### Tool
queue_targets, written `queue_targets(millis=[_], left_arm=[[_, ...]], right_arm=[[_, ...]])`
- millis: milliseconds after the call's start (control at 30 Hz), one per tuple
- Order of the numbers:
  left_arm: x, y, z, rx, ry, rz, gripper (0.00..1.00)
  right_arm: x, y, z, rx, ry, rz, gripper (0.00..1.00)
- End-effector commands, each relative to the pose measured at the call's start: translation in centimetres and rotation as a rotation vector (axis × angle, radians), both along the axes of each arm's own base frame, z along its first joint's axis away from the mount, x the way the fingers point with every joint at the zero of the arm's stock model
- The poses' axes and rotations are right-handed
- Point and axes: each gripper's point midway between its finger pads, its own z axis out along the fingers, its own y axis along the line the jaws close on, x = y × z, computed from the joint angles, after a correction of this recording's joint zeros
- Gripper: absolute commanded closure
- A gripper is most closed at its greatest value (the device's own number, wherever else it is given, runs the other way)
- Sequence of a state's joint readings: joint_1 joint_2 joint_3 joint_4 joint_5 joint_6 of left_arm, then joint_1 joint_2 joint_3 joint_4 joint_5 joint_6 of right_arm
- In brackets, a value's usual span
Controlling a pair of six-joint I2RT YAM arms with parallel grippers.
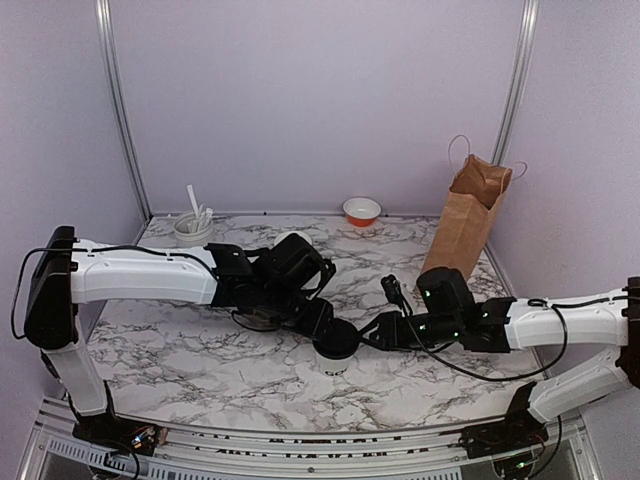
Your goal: Pack the takeout coffee
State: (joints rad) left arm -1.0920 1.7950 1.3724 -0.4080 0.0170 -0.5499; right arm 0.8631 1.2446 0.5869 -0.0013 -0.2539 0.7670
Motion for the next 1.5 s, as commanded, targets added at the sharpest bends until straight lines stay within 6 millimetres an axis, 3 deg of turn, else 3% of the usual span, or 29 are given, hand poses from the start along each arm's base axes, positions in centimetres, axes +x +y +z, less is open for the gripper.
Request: queue_targets(millis=[0,133,300,533,800,900,1067,1100,1267,1467], left_arm=[[-0.4,0.4,-1.7,0.051,0.018,-0.003,0.56],[-0.6,0.6,-2.2,0.059,0.023,-0.001,0.56],[-0.4,0.8,-1.7,0.055,0.008,-0.002,0.56],[0.2,0.5,0.1,0.034,-0.044,-0.007,0.56],[0.4,0.8,0.4,0.035,-0.056,-0.002,0.56],[0.4,0.9,0.3,0.038,-0.057,0.0,0.58],[0.3,0.9,0.1,0.04,-0.05,-0.003,0.6],[0.3,0.9,0.1,0.04,-0.05,-0.004,0.6],[0.3,1.0,0.1,0.036,-0.049,-0.001,0.6],[0.1,1.3,-0.3,0.043,-0.045,0.0,0.6]], right_arm=[[-1.5,-1.1,-3.4,-0.07,0.082,0.011,0.57],[-2.2,-1.3,-4.9,-0.112,0.106,0.016,0.58],[-2.0,-1.0,-4.4,-0.131,0.088,0.0,0.59],[-0.2,-0.2,0.0,-0.09,-0.004,-0.044,0.59],[1.5,-0.2,4.1,-0.027,-0.101,-0.092,0.58],[1.8,0.8,6.6,0.078,-0.135,-0.054,0.67],[1.1,4.0,9.1,0.259,-0.132,0.085,0.98],[1.0,4.5,9.3,0.284,-0.122,0.104,1.0],[0.6,5.3,7.2,0.337,-0.056,0.126,1.0],[0.4,3.2,0.0,0.263,0.125,0.05,1.0]])
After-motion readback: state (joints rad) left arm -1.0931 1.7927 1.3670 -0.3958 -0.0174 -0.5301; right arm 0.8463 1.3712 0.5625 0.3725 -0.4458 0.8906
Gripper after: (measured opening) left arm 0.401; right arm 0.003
